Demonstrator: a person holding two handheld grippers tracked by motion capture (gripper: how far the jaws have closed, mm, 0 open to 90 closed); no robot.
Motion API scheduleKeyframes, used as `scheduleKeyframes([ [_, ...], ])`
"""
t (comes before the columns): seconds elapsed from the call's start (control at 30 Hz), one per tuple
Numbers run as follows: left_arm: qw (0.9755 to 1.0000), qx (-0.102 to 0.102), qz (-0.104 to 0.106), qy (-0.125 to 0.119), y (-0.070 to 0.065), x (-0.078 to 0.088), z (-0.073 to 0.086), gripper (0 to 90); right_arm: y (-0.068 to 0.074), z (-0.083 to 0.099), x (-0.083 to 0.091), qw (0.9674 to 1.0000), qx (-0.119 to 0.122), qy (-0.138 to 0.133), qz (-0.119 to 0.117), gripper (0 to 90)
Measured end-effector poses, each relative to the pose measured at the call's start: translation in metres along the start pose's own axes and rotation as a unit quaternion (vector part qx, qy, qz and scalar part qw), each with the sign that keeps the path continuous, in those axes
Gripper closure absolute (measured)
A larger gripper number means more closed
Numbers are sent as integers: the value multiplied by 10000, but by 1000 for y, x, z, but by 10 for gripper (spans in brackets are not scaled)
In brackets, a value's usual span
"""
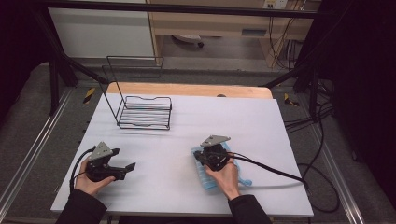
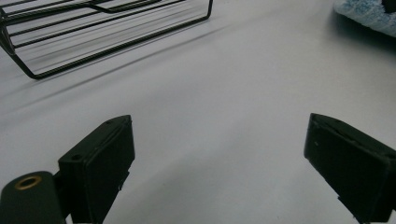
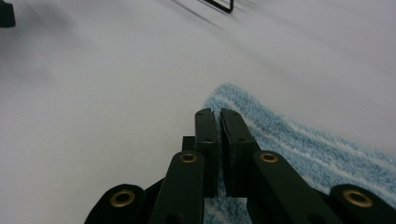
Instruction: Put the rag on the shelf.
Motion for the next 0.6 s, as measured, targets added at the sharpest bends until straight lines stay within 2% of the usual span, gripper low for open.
scheduleKeyframes([
  [0.1, 10000, 5, -4, 0, 0, 0, 0, 87, 5, -4, -7, 10000, -29, 7, -56, 868],
  [0.4, 10000, -2, -12, 20, 1, 0, 0, 86, 38, -21, -44, 9996, -65, 74, -256, 868],
  [0.6, 10000, -21, 11, 55, 0, -1, 1, 86, 49, -21, -67, 9991, -155, 149, -370, 863],
])
Point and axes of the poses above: each handheld gripper's, and its own axes: x roughly backward along the jaws, z roughly out of its underside, y roughly to its left, the point moved 3 cm from there along -x, roughly forward along the jaws, and after that the axes turned 15 degrees about -x, right-handed, at the moved point
